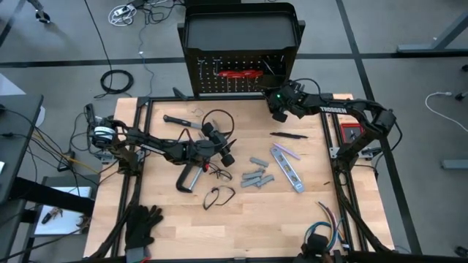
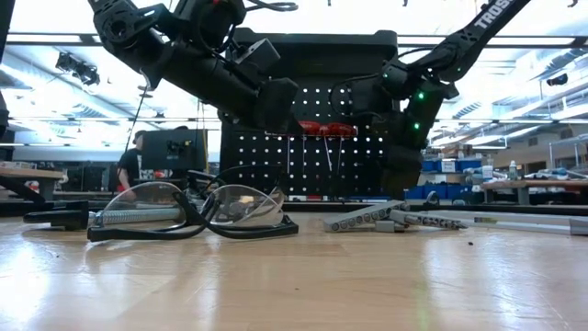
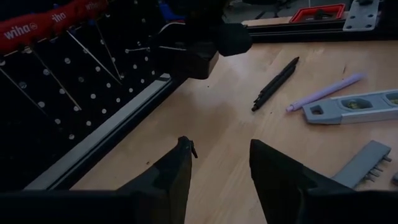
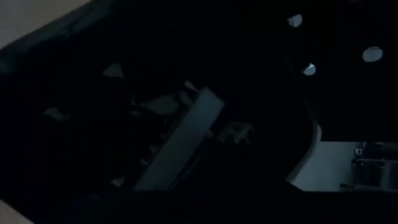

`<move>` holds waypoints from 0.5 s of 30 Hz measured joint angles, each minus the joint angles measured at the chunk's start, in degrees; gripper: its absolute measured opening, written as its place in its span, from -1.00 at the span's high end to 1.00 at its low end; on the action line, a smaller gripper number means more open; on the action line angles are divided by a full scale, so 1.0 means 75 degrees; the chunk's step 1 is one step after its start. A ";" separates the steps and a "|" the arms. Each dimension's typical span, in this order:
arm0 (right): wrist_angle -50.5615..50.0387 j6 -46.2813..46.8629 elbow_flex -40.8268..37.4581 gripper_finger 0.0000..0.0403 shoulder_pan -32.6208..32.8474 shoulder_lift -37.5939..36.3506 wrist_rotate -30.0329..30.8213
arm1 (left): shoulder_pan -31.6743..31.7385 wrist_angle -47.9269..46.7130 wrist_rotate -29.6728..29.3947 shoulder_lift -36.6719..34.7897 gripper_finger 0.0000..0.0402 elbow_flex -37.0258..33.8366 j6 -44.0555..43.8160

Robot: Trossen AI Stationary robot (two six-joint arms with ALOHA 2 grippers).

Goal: Hang tools onto peg board
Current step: Put the screwdriver bits on the table

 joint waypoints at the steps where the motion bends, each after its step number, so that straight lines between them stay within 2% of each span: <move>1: -0.0012 0.0014 0.0000 0.94 0.0034 -0.0019 0.0038 | 0.0000 0.0000 0.0001 0.0000 0.20 0.0000 0.0000; 10: -0.0206 0.0050 -0.0022 0.98 0.0709 -0.0913 0.0338 | 0.0000 -0.0020 0.0000 -0.0003 0.20 0.0000 0.0000; 15: -0.0825 0.0619 -0.0017 0.98 0.1035 -0.1750 0.0393 | 0.0000 -0.0022 0.0002 -0.0003 0.20 0.0000 0.0000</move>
